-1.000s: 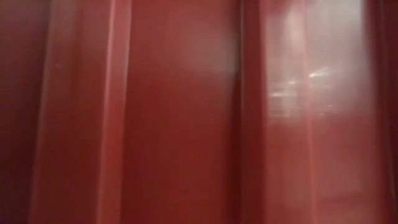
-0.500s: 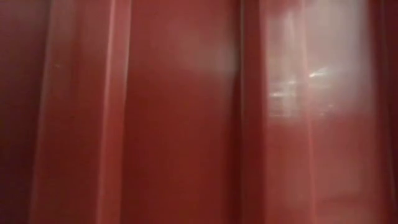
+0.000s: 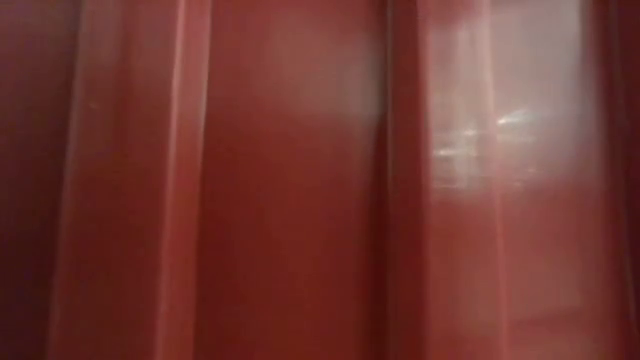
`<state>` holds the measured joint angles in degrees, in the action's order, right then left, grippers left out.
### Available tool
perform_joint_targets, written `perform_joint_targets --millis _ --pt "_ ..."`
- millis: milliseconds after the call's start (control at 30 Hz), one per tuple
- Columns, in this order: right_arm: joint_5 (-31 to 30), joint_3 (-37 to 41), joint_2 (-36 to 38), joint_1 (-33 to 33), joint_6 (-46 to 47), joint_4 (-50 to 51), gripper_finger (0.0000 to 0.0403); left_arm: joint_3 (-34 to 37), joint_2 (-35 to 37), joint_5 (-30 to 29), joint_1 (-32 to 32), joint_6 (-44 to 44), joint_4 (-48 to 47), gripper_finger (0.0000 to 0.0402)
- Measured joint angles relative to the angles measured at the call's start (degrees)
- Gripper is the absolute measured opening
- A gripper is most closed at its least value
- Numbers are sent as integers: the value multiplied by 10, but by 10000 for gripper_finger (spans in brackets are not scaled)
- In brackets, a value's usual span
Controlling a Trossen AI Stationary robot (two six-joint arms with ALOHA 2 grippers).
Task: Sort blocks
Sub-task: Assemble the bin divider into the red bin
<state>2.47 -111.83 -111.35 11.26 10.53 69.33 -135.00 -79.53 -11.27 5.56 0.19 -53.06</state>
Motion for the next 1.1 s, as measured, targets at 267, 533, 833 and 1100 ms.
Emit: perform_joint_targets --millis 267,533,833,1100 --pt "-51 -37 -28 11 -31 156 0 0 1 -19 0 14 -41 0" --pt "-74 -36 6 12 -40 208 0 1 -3 -44 0 -10 -194 0" --pt "-71 -36 45 15 -5 207 0 1 9 -15 0 -29 -259 0" --pt "-39 -36 100 -15 10 207 0 0 17 32 0 -42 -335 0"
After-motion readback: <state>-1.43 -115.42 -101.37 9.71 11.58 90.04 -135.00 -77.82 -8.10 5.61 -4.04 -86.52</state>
